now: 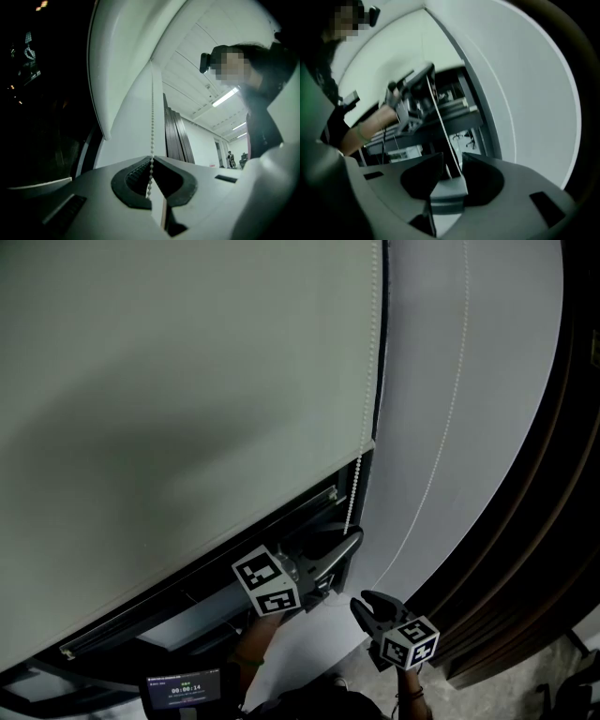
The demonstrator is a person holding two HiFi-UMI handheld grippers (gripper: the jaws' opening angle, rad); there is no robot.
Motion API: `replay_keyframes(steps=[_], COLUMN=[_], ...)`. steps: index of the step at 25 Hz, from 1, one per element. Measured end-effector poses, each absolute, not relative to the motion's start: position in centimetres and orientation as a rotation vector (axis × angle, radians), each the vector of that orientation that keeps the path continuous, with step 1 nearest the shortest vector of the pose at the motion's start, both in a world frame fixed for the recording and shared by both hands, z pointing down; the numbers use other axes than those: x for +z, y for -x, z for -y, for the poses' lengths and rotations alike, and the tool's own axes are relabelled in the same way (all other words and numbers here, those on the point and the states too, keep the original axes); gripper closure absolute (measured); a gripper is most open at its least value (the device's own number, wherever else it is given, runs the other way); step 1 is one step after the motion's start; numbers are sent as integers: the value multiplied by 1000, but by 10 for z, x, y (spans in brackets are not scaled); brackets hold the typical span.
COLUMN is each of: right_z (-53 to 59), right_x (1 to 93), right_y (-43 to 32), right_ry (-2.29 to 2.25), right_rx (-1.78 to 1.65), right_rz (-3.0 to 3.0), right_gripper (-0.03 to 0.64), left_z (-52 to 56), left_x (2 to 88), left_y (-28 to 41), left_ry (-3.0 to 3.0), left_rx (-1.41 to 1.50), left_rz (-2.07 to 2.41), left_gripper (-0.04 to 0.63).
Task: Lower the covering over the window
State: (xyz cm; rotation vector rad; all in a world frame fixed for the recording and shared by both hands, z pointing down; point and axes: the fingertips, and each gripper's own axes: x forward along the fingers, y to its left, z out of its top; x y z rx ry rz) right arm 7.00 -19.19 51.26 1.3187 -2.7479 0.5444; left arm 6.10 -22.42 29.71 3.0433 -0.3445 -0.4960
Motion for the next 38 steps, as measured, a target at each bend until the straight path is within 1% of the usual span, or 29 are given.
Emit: replay_keyframes(steps=[6,9,12,15,16,17,18,21,23,25,28,31,35,38], right_z=[202,211,224,233,235,236,236,238,240,238,233,236,233,227], right_x=[327,255,212,196,194,194,194,197,200,202,213,258,337,400], right_y=[-72,-59,-44,-32,-31,-31,-32,-42,-54,-66,-74,-74,-74,-65], right_ry=[-1268,-1189,-1151,-1147,-1162,-1183,-1203,-1260,-1323,-1373,-1392,-1411,-1409,-1389], right_rx=[34,-131,-183,-204,-204,-203,-197,-148,-129,-116,-82,-19,234,362], right_rz=[2980,3073,3113,3111,3111,3110,3109,3121,3124,3136,3126,3007,2961,2871], right_gripper=[508,508,508,509,515,574,600,603,603,603,603,603,603,603], left_z=[224,223,221,217,216,215,214,215,218,220,218,212,203,204], left_x=[298,303,306,317,321,326,329,327,319,308,288,266,253,250], left_y=[-59,-60,-62,-68,-70,-71,-72,-67,-58,-48,-36,-34,-44,-51], left_ry=[-3032,-3015,-3005,-3044,-3058,-3068,-3074,-3075,-3068,-3052,-3047,-3075,-3116,-3132], left_rx=[-495,-496,-487,-394,-362,-339,-329,-355,-425,-506,-590,-632,-616,-597], left_rz=[345,335,318,325,328,327,322,374,464,526,556,543,526,560], left_gripper=[595,594,594,594,594,594,594,594,569,529,522,523,523,522])
